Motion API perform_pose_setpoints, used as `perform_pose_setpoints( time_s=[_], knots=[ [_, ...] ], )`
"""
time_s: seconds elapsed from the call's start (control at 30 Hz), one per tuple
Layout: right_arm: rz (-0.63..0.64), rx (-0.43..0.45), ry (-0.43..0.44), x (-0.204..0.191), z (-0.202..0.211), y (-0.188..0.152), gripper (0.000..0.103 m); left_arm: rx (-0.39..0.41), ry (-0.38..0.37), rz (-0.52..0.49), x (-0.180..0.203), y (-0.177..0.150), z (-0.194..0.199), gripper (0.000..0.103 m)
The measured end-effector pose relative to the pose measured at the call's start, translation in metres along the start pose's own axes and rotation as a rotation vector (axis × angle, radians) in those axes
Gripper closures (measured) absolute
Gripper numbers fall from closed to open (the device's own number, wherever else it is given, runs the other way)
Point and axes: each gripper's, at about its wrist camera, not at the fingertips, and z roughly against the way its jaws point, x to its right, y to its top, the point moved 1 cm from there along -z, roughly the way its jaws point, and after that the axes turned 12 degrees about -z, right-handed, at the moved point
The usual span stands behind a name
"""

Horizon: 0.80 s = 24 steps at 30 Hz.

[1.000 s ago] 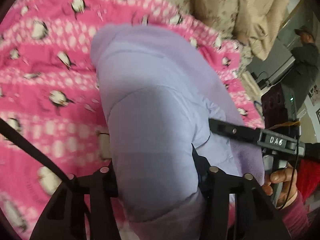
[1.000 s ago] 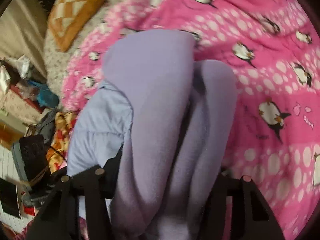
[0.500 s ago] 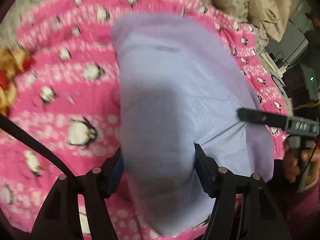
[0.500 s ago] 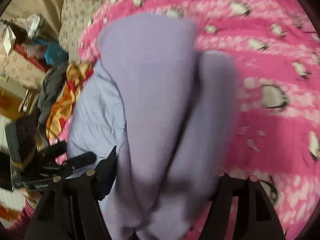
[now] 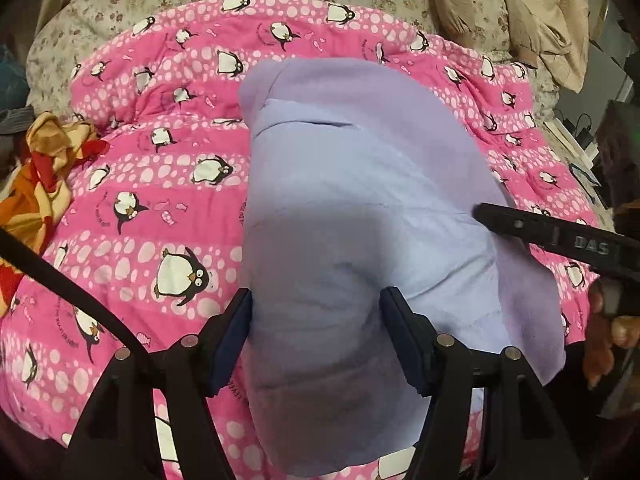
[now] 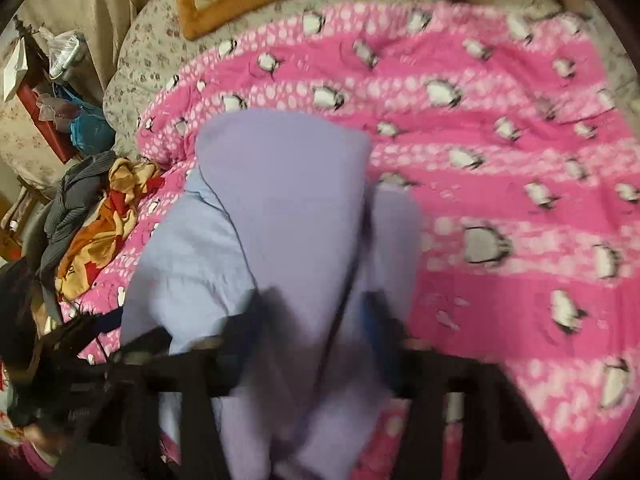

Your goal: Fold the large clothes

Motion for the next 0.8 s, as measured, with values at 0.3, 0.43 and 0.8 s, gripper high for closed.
perform_pose_setpoints(
  time_s=[0.3,0.43,0.8],
  knots=[
    [0.0,0.066,-0.096,0.025,-0.008,-0.007,0.092,0.022,-0.043,-0.009,0.007,0.003,-0.01,0.063],
    [-0.021,0.087,-0.09,0.022,0.008,-0.004,0.081,0.014,-0.03,0.002,0.009,0.002,-0.014,0.062],
    [0.163,0.021,-0.163,-0.013,0.013,-0.041,0.08,0.043,-0.047,0.021,0.009,-0.002,-0.016,0.058]
  ],
)
